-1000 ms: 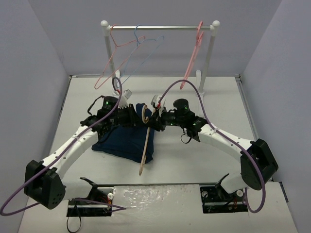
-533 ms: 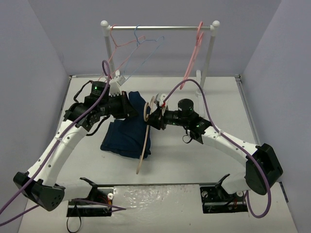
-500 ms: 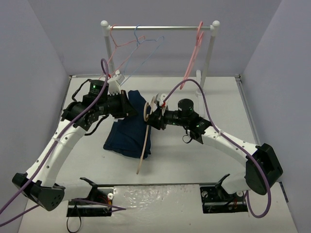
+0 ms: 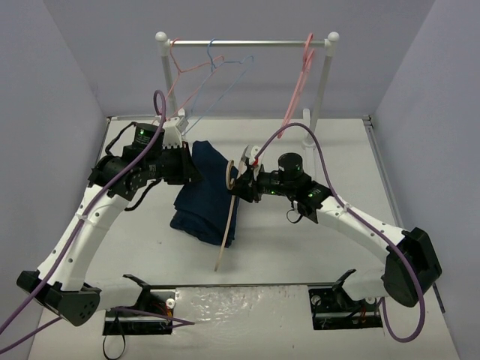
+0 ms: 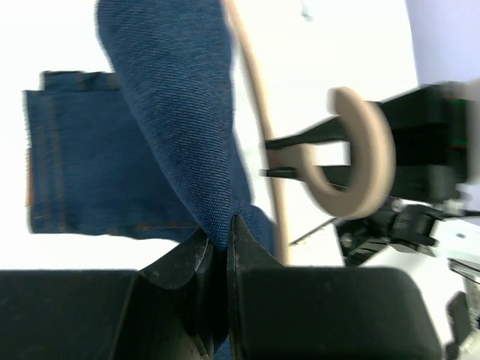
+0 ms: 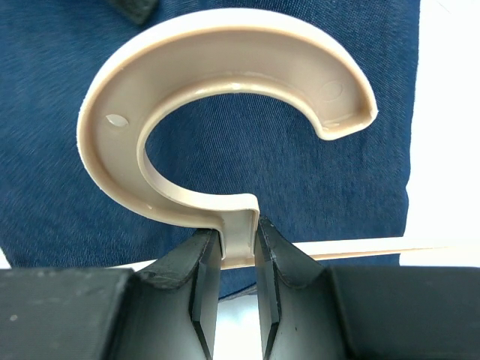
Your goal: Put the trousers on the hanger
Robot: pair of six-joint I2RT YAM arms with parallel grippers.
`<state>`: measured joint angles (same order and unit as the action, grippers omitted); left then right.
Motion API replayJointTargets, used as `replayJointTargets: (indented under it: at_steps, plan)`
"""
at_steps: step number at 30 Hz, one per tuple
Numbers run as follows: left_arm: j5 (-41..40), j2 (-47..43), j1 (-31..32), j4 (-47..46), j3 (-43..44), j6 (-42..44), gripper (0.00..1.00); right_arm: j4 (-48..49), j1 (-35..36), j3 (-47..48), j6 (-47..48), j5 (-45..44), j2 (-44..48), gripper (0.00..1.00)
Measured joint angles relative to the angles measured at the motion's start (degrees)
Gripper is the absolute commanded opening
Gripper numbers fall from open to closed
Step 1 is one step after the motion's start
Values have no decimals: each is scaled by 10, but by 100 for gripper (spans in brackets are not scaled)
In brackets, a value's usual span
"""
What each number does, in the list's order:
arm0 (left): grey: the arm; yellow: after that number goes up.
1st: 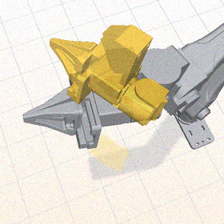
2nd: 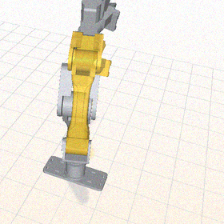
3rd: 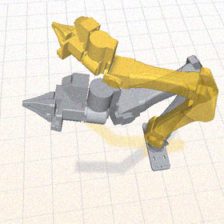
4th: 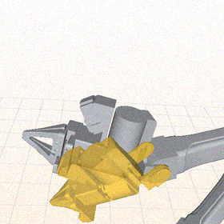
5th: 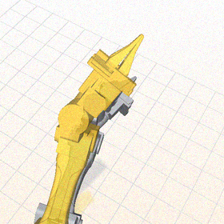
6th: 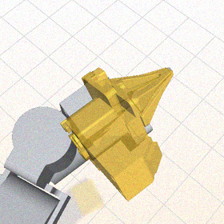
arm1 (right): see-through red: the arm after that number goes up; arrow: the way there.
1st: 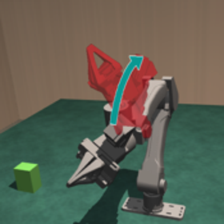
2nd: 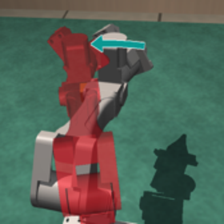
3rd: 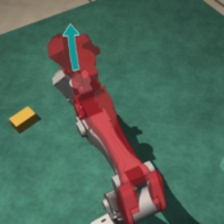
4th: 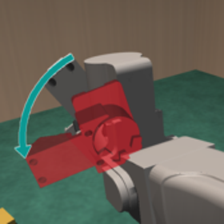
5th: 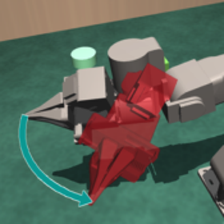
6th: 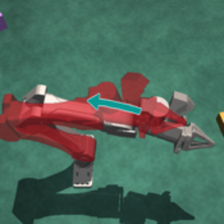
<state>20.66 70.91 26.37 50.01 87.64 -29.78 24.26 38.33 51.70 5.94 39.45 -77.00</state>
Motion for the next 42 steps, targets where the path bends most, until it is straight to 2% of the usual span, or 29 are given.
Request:
replayJointTargets:
  at_steps: [8,17,22,36,42]
  plan:
    - [-35,7,-25,-34,-80,62,0,-75,-15,5,18,0,44,0]
    - [-40,39,-26,-202,-232,101,0,-150,-16,63,23,6,49,0]
    - [-40,79,-26,-277,-280,102,0,-192,-17,109,26,7,49,0]
    - [-14,180,-32,-420,-298,99,0,-291,-20,198,34,-13,32,0]
    - [-6,179,-32,-403,-265,102,0,-316,-20,223,44,-18,18,0]
